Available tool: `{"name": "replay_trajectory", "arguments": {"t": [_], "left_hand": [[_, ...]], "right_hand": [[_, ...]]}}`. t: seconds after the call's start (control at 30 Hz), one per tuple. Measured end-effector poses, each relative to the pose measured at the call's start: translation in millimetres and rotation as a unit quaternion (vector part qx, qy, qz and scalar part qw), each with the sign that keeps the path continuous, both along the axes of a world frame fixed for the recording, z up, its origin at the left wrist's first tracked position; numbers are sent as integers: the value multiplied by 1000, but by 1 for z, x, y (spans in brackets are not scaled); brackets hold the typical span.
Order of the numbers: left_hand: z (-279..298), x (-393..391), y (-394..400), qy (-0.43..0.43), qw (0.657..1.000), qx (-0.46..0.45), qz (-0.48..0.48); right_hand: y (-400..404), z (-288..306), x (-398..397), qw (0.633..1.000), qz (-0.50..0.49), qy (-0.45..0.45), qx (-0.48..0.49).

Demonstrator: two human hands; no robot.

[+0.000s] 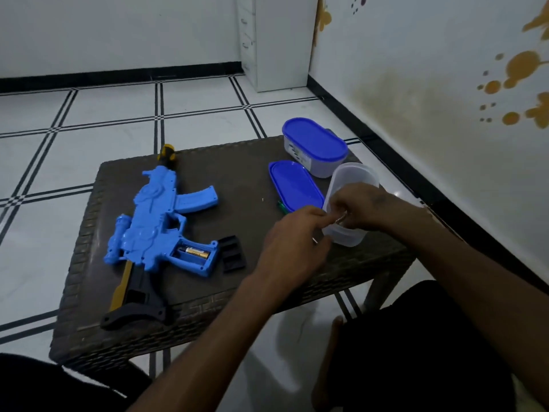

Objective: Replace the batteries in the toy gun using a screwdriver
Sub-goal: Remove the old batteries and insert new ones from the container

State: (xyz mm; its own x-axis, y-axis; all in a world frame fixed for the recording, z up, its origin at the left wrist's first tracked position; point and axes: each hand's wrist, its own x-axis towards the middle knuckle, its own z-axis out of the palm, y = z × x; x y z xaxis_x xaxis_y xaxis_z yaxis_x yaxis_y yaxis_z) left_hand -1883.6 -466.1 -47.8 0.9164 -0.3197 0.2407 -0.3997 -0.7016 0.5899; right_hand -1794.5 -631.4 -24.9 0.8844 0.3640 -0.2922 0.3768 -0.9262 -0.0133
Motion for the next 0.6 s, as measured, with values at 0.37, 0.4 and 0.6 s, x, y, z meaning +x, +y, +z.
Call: {"name": "replay_trajectory", "arguments": {"t": [0.37,0.4,0.6], "left_hand": [[0,-4,33,32,998,7,53],[-1,-5,43,35,997,3,65],[-3,-25,131,18,978,-66,195]], "right_hand": [[-2,36,-22,951,-30,-112,286],[3,37,-25,947,-19,-107,304],[50,31,-41,918,50,-35,392]]}}
